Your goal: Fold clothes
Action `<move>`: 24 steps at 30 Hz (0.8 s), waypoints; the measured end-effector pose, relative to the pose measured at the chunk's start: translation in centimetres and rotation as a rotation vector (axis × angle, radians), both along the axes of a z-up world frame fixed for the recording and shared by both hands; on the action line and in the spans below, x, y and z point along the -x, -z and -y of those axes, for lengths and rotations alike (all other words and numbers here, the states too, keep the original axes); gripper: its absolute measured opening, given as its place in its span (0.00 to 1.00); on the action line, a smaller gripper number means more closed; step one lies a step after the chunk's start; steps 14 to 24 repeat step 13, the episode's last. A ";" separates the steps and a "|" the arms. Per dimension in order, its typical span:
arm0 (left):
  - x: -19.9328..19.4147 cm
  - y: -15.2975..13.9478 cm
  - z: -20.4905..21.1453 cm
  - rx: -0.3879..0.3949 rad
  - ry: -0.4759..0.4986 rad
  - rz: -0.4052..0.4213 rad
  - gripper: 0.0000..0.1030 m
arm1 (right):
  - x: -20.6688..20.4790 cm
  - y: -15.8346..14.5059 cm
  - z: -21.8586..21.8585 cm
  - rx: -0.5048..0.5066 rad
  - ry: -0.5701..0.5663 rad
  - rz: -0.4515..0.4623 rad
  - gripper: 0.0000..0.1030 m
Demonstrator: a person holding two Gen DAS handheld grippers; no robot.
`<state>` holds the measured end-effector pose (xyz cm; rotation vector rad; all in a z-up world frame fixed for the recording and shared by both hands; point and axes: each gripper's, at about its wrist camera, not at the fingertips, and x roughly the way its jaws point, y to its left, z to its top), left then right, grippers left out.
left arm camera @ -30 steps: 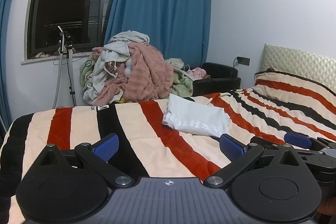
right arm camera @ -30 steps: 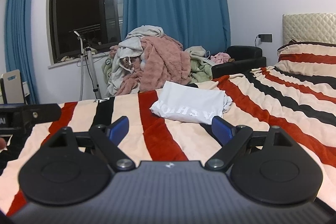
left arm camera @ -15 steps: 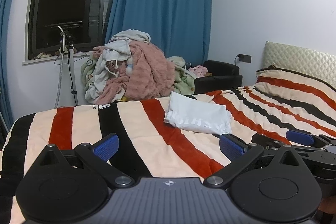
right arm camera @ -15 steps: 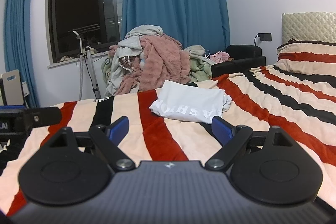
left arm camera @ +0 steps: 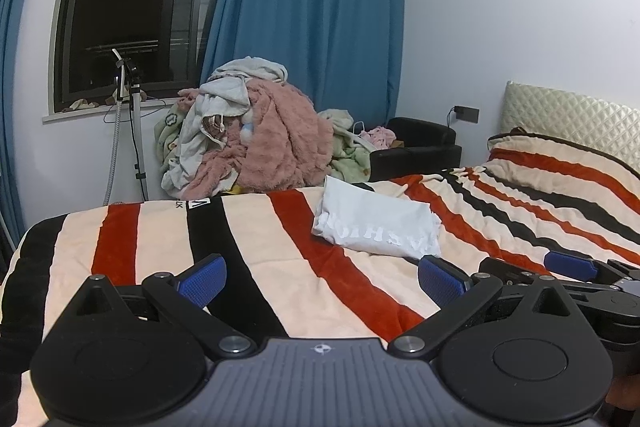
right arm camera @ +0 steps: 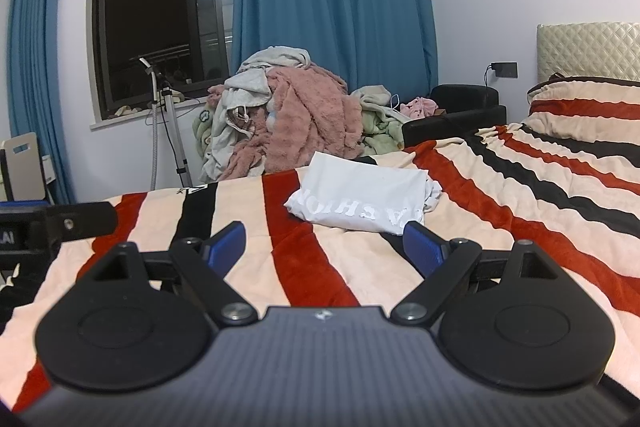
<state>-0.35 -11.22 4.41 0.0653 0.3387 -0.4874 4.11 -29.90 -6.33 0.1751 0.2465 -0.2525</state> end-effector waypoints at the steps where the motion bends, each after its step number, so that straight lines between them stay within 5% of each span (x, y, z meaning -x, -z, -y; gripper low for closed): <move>1: 0.0 0.0 0.0 0.000 0.000 0.000 1.00 | 0.0 0.0 0.0 0.000 0.000 0.000 0.84; 24: 0.0 -0.1 0.1 -0.013 -0.005 0.008 1.00 | 0.1 -0.1 0.0 -0.003 0.000 -0.001 0.84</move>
